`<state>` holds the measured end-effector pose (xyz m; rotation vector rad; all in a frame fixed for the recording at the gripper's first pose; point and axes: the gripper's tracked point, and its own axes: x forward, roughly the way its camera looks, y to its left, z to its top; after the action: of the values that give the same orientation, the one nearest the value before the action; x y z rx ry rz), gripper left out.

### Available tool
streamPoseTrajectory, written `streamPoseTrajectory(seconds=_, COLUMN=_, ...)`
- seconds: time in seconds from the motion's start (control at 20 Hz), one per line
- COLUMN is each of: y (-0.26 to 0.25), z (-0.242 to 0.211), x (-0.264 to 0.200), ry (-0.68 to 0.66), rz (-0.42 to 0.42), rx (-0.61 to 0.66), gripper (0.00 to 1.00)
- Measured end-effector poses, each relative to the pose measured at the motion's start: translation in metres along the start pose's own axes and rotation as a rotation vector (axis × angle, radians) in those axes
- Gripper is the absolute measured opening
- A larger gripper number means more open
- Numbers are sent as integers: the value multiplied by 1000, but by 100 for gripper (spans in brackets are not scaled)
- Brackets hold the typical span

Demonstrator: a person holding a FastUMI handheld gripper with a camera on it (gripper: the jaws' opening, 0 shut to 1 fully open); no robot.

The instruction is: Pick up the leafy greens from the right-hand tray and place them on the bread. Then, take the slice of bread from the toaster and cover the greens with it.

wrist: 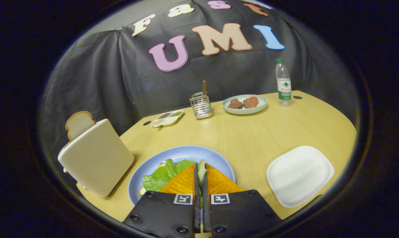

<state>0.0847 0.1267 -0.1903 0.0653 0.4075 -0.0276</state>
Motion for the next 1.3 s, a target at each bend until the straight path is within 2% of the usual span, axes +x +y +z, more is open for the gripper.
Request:
streamPoseTrajectory(seconds=0.2, y=0, z=-4, x=-1, ry=31, rz=24, rx=-24, gripper=18)
streamPoseTrajectory(seconds=0.5, y=-1, z=-2, x=-14, ry=43, rz=36, rx=-56, gripper=51)
streamPoseTrajectory(seconds=0.9, y=-7, z=66, x=-74, ry=-78, rz=51, rx=-105, gripper=97)
streamPoseTrajectory(seconds=1.3, y=66, z=146, x=-141, ry=-206, rz=212, rx=-146, gripper=97)
